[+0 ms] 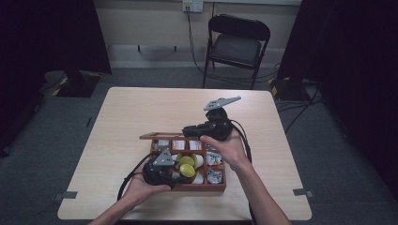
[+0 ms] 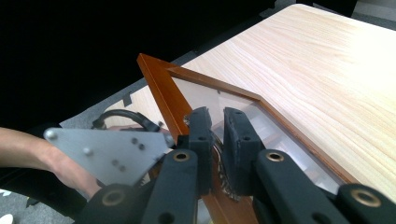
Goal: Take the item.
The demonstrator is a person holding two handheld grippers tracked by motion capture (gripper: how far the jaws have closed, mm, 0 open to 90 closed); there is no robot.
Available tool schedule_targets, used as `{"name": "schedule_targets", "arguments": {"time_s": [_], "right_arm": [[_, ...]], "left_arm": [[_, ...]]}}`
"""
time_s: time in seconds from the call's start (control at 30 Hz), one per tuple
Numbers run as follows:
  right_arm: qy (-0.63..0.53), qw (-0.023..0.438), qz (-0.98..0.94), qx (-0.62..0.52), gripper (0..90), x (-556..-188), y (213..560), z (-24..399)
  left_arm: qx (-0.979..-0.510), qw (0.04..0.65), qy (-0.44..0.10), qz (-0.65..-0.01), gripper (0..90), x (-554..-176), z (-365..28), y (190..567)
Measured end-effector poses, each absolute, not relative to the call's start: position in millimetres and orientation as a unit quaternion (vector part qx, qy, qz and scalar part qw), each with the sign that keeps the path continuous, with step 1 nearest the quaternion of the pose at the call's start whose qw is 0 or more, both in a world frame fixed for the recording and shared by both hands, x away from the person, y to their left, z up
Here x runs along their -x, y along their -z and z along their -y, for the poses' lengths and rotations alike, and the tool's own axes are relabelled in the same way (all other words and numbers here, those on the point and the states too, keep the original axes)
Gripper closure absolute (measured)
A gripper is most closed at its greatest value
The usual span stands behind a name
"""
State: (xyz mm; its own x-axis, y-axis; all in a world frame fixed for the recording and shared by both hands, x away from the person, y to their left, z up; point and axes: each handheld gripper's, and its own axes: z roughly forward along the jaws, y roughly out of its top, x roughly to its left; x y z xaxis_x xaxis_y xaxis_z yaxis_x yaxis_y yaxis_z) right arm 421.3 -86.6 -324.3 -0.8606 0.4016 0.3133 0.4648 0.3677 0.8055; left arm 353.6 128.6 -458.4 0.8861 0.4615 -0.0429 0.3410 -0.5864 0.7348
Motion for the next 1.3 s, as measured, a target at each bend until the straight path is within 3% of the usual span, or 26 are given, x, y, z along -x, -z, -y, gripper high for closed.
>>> {"name": "schedule_targets", "arguments": {"time_s": [0.53,0.67,1.3], "right_arm": [[0.498,0.030,0.826,0.261,82.1,-421,324,86],[0.498,0.030,0.826,0.261,82.1,-421,324,87],[0.498,0.030,0.826,0.261,82.1,-421,324,86]], "left_arm": [[-0.908,0.349,-0.061,-0.225,30.3,-365,-100,463],[-0.920,0.315,-0.064,-0.225,31.4,-368,-91,463],[-0.928,0.291,-0.065,-0.221,38.5,-370,-84,465]]}}
